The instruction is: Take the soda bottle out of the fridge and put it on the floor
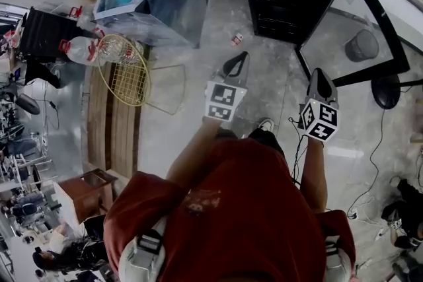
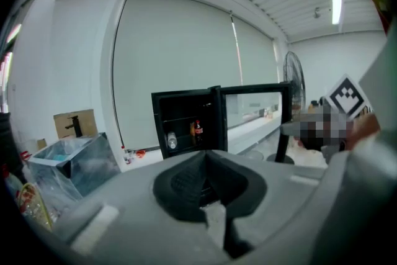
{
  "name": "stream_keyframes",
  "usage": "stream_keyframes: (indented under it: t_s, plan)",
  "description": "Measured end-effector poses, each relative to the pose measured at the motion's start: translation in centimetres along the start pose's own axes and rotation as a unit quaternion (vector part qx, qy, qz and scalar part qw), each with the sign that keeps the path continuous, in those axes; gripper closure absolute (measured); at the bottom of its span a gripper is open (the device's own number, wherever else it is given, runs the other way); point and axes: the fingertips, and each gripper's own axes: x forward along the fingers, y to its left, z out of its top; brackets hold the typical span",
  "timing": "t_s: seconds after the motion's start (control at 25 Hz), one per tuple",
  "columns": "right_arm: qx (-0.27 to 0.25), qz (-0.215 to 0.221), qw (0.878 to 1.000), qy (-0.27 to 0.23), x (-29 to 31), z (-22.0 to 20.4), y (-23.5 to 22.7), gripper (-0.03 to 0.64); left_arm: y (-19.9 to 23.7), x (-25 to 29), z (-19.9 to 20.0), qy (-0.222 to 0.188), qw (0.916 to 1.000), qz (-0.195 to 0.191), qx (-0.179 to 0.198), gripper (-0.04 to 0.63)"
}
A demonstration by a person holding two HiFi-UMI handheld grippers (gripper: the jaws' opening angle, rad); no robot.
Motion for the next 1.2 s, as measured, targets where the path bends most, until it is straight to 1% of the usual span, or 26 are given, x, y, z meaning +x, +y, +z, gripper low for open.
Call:
stream_keyframes:
  t_s: [0.24, 0.36, 0.48, 0.64, 0.8, 1.0, 1.2]
  plan:
    - [-0.01, 0.009, 1.0, -0.003, 2.7, 2.2, -2.3, 0.618, 0.3, 3.0, 1.3, -0.002, 0.9998, 0.014, -0.011, 0.594]
    - [-0.022, 0.014, 1.0, -0.004, 4.5, 2.7, -2.3, 0.618, 1.4, 4.4, 1.4, -0.007, 0.9996, 0.016, -0.022, 0.594]
    - [-0.028, 0.015, 0.999, -0.006, 6.6, 3.2, -1.6, 0.618, 3.1, 5.8, 1.7, -0.015, 0.9994, 0.016, -0.025, 0.595]
    - [-0.035, 0.001, 0.999, -0.009, 9.0, 5.0, -1.2, 0.618, 5.1, 8.7, 2.9, -0.034, 0.9987, 0.006, -0.037, 0.594]
    - [-0.048, -0.011, 0.999, -0.007, 12.4, 7.2, 0.4, 0.618, 8.6, 11.5, 4.2, -0.043, 0.9987, -0.007, -0.026, 0.595]
    - [-0.052, -0.024, 0.998, -0.016, 17.6, 9.9, 2.6, 0.618, 13.7, 14.5, 5.4, -0.054, 0.9981, -0.016, -0.024, 0.595]
    - [-0.055, -0.033, 0.998, -0.014, 21.6, 11.0, 4.1, 0.618, 17.1, 16.8, 6.0, -0.06, 0.9975, -0.024, -0.028, 0.595]
